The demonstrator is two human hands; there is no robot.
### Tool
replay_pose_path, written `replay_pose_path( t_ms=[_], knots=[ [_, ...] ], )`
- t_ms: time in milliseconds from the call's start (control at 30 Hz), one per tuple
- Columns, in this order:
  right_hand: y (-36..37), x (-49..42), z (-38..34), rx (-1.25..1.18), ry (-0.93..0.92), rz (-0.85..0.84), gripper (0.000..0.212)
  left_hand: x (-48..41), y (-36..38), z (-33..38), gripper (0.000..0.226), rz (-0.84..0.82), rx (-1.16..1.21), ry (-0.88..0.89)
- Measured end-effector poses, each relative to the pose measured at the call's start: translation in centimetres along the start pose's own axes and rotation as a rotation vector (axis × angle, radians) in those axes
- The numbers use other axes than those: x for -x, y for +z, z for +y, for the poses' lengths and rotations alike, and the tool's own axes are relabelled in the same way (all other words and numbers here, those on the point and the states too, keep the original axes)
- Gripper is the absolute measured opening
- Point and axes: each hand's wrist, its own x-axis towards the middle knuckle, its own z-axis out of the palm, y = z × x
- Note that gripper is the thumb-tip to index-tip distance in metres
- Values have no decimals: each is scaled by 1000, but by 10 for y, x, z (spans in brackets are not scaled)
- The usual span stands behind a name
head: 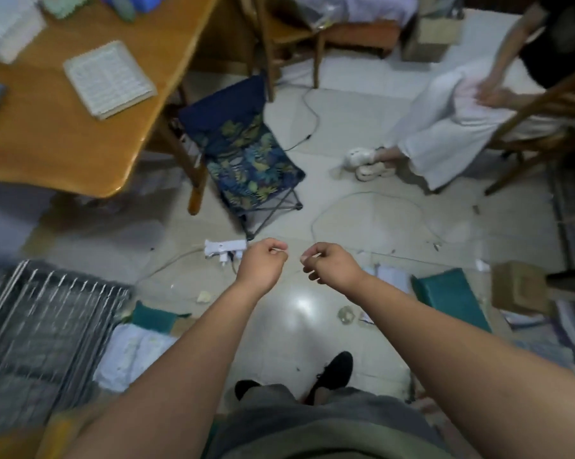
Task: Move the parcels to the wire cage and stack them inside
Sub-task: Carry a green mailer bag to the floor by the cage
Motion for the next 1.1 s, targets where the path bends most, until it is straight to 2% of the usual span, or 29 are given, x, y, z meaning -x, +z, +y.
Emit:
replay_pose_path(
  t_ms=[267, 467, 667, 867, 1100],
  knots=[
    [-131, 2, 76, -216, 130, 284, 8, -32, 126, 78, 16, -245, -228, 132],
    [-172, 19, 123, -392, 256, 471, 8, -54, 199, 112, 21, -474, -413, 202],
    [-192, 48, 163, -574, 398, 706, 10, -61, 266, 135, 16, -720, -596, 292],
    [-205, 61, 209, -704, 467, 826, 10, -58, 337, 147, 16, -866, -768, 367],
    [-239, 52, 277, -821, 549, 845, 9, -49, 442, 152, 19, -905, -870, 406]
  ],
)
